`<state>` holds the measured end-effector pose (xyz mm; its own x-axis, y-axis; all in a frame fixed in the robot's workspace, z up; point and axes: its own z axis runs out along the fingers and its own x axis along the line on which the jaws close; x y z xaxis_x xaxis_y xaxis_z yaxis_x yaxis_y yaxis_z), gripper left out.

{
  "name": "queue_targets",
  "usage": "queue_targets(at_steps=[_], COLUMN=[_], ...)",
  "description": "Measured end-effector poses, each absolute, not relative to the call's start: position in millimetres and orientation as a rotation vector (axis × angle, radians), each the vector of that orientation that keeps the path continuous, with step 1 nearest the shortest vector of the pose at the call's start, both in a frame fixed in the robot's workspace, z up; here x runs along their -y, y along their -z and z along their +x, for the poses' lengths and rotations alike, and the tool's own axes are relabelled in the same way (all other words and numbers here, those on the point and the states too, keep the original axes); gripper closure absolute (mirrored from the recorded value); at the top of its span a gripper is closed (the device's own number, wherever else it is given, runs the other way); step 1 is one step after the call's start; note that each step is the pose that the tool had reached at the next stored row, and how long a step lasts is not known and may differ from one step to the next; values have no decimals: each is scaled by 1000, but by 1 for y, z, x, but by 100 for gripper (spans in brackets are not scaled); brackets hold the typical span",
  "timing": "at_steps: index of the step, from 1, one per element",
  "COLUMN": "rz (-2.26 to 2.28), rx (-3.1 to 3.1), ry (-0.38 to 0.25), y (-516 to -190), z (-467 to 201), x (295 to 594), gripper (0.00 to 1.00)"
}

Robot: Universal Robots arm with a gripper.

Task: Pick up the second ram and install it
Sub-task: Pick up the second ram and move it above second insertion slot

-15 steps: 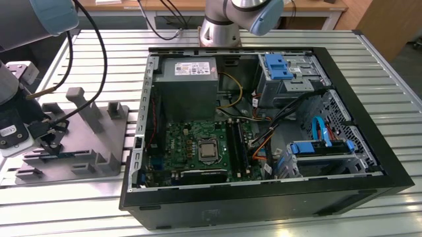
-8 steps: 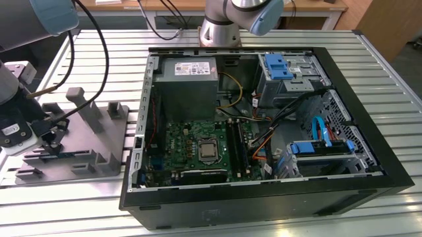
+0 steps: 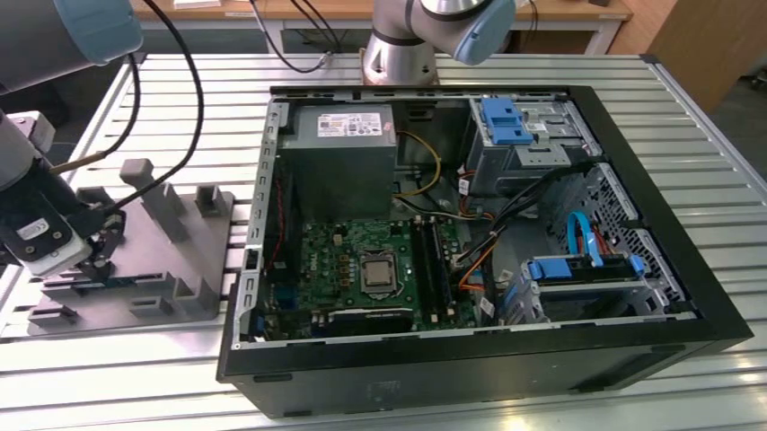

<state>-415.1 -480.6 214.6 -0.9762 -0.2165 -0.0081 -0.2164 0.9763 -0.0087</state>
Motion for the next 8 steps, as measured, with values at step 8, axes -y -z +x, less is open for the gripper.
queue_targets(at_steps=[8], rz=[-552], rx=[-3083], ry=[11], y=[-215], z=[-415], x=[481], gripper=[90])
